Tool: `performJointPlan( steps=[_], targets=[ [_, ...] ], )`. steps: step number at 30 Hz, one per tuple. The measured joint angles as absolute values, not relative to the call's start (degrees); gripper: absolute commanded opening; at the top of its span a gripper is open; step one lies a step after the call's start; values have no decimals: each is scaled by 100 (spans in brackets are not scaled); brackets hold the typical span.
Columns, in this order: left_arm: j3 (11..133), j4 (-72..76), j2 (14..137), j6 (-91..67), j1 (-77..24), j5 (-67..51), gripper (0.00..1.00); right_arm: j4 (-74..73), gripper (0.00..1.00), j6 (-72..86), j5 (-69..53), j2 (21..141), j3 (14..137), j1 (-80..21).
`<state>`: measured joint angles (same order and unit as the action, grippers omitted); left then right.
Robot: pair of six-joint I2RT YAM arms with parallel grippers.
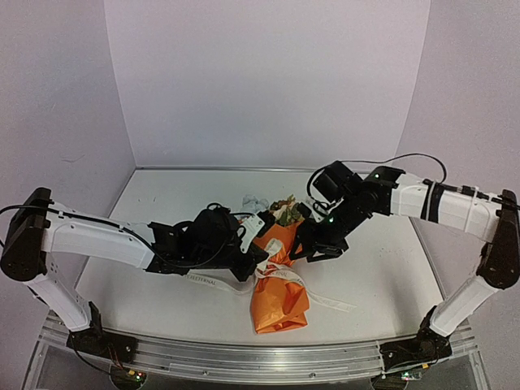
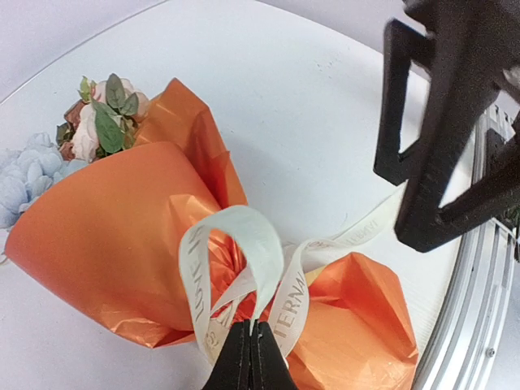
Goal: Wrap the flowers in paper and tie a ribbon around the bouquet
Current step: Cross the half-tied ribbon over the folded bouquet.
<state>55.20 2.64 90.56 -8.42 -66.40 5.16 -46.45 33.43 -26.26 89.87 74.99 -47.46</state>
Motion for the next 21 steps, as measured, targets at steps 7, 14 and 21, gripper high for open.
performJointPlan(
  steps=[7,14,21],
  targets=[
    [5384,525,8813,-1150,-6469,513,0,-2728,60,2250,-2207,8328,5529,-4744],
    [5382,609,8794,-1272,-6400,461,0,-1491,61,1024,-2197,8626,5112,-4746],
    [5380,609,8794,-1355,-6329,394,0,-992,63,370,-2387,9110,5300,-4746]
  ],
)
